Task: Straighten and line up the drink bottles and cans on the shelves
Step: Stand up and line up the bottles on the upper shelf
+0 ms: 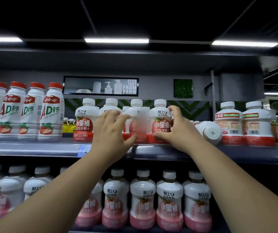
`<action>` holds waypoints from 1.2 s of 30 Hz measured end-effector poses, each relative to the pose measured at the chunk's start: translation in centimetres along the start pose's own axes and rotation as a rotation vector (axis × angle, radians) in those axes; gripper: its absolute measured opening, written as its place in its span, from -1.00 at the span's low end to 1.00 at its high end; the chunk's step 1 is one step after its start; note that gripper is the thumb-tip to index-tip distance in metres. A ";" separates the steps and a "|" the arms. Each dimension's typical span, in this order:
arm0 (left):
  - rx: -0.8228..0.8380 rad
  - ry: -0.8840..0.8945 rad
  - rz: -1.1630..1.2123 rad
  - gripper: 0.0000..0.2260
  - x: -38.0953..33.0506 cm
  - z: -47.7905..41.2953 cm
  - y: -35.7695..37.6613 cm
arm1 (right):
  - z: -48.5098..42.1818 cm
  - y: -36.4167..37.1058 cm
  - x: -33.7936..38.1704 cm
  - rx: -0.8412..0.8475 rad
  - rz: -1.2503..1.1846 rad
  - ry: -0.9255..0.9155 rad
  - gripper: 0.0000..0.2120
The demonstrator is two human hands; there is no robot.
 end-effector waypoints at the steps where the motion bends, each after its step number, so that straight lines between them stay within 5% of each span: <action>1: 0.017 0.010 -0.020 -0.45 0.0 0.1 0.2 | 0.0 0.3 0.3 -0.007 0.010 -0.005 -0.11; 7: 0.084 0.268 -0.249 -0.52 -0.4 0.8 2.3 | 0.2 1.4 0.2 -0.048 -0.017 0.006 -0.04; 30: 0.036 0.258 -0.113 -0.45 -0.7 1.2 2.2 | 0.7 1.4 -0.3 -0.099 0.012 -0.044 -0.02; 36: -0.015 0.248 0.055 -0.44 -6.2 -0.6 2.4 | 3.2 -2.9 -2.4 -0.405 -0.099 -0.215 -0.22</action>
Point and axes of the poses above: each hand's wrist, its own z-axis away from the middle knuckle, its own y-axis out of the palm, x = y × z, the point moved 2 cm from there along -z, towards the middle knuckle, and after that the axes turned 7 degrees about x, right-handed, at the moved point
